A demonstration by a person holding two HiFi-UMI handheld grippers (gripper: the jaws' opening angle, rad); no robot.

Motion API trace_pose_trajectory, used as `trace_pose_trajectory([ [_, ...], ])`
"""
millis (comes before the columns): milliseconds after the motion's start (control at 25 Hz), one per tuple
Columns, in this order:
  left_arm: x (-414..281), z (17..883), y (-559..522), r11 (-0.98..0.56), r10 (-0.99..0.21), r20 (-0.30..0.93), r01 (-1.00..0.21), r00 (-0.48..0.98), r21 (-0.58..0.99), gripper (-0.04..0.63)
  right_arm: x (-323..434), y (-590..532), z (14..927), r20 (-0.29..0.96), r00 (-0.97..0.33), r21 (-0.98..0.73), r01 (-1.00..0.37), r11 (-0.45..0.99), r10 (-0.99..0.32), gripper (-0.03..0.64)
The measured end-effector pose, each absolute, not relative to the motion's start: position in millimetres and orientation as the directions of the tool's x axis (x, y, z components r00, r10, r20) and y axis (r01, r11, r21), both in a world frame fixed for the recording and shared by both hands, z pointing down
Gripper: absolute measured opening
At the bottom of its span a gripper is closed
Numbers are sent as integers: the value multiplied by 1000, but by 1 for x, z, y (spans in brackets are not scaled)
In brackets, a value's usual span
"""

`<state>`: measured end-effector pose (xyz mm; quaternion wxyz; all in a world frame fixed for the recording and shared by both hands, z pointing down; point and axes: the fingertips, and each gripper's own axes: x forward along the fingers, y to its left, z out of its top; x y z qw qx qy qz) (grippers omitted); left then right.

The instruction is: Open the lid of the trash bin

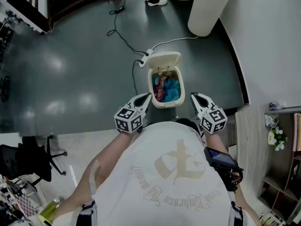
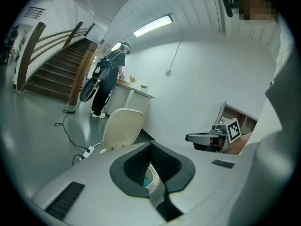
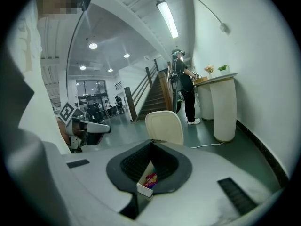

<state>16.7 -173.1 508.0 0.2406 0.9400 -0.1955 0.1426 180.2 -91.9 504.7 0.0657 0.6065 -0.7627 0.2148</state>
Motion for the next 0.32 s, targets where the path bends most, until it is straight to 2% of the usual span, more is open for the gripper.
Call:
trace_pose_trajectory([
  [320, 19, 515, -166, -815, -278, 379, -425, 883, 393, 13, 177, -97, 510, 357, -269, -259, -949, 182, -895, 2],
])
